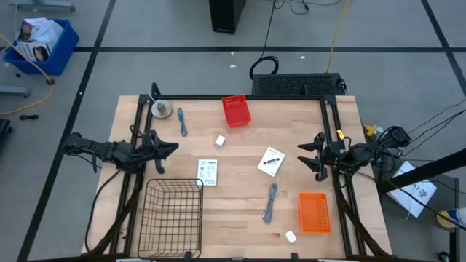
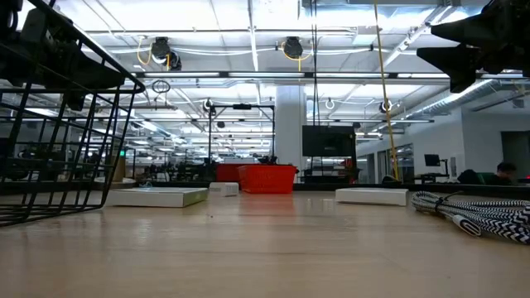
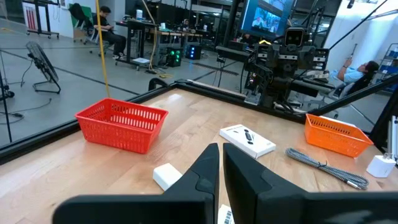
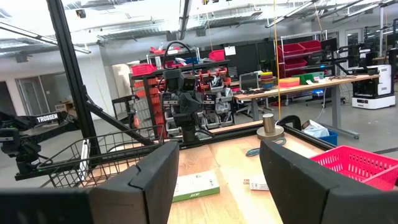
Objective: Pick and place items into bin
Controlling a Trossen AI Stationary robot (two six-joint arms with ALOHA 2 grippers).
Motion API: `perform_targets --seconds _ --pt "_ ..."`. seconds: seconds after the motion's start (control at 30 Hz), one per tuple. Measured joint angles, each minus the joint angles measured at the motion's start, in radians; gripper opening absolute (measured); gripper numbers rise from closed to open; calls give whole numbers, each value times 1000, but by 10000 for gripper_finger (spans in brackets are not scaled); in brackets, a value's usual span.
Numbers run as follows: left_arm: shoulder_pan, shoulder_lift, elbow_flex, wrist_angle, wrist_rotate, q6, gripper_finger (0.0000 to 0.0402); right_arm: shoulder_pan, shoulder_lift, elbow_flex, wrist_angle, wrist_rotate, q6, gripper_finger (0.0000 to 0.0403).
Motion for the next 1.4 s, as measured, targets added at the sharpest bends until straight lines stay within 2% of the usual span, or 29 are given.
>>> perform_targets --seconds 0.6,0.8,0.93,1.07,1.13,1.2,1.33,1.4 --pt "0 0 0 0 0 0 26 0 0 0 32 0 10 218" --pt "0 0 0 0 0 0 26 0 3 0 -39 6 230 217" --pt "0 0 0 0 0 0 26 0 3 0 -108 26 215 217" --pt "0 0 0 0 0 0 26 0 14 0 -100 -48 254 216" --pt "0 0 0 0 0 0 26 0 18 0 -91 -52 275 214" --pt "0 0 0 0 0 0 26 0 28 0 -98 -52 332 213" --pt "0 0 -1 9 0 -4 26 0 62 0 -96 -52 552 216" --pt "0 0 -2 27 4 -51 26 0 91 0 -95 -46 578 216"
